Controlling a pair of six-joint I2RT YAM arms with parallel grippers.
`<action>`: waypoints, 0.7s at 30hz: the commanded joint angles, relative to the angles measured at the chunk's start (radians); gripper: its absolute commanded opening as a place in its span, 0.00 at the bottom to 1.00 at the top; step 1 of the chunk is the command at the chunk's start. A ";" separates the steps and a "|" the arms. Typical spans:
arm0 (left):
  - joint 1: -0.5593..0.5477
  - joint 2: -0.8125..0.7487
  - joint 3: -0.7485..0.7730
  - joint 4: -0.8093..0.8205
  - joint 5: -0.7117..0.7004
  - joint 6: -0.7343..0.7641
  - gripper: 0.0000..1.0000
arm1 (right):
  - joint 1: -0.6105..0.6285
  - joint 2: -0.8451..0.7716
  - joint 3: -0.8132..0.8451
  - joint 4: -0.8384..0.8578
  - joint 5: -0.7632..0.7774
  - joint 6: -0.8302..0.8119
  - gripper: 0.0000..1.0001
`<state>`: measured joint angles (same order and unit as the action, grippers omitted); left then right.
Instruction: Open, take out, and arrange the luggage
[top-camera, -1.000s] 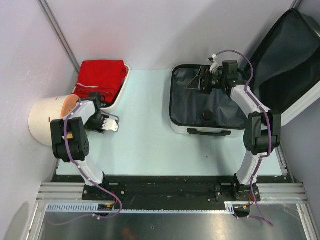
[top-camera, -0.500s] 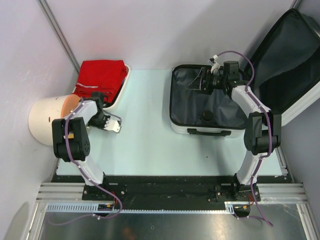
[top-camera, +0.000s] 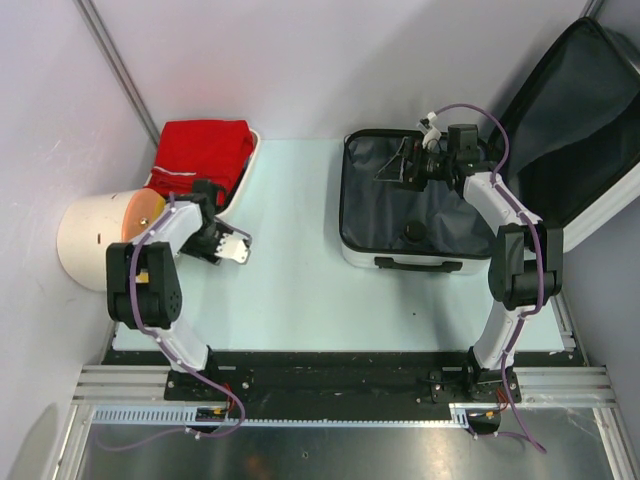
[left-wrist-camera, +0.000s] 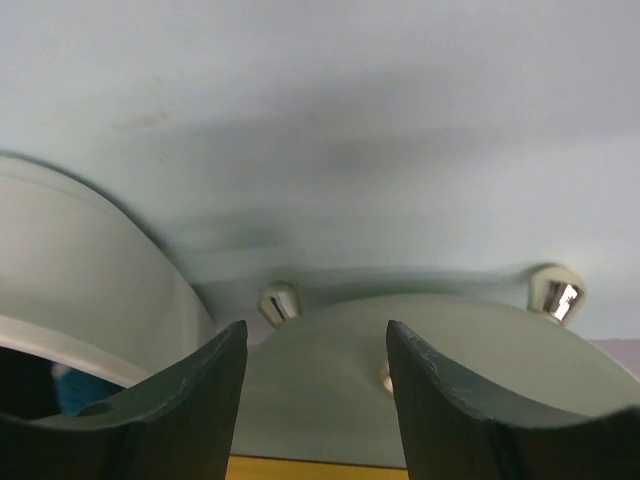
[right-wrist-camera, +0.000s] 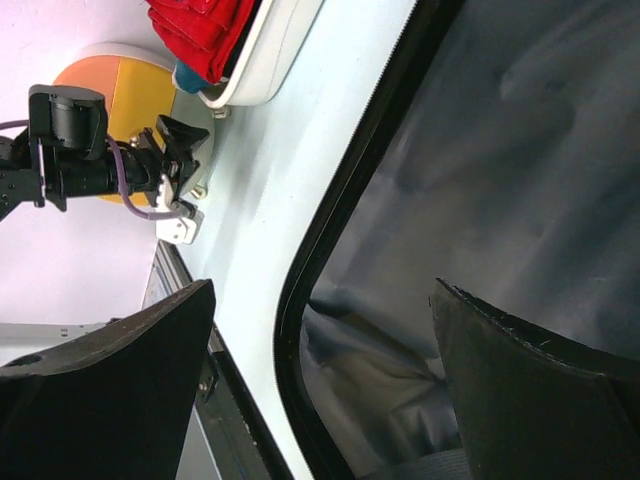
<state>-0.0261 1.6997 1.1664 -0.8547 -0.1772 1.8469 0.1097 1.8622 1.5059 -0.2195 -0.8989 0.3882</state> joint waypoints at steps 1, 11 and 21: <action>0.081 -0.069 -0.001 -0.067 -0.010 0.106 0.64 | -0.010 -0.054 -0.004 0.008 -0.018 -0.015 0.93; 0.167 -0.034 0.029 -0.107 -0.030 0.181 0.63 | -0.010 -0.047 -0.006 0.014 -0.020 -0.008 0.93; 0.183 0.034 0.087 -0.116 -0.039 0.158 0.23 | -0.010 -0.052 -0.007 0.008 -0.015 -0.017 0.93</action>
<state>0.1280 1.7119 1.2030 -0.9752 -0.2077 1.9373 0.1024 1.8603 1.5013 -0.2203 -0.8989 0.3874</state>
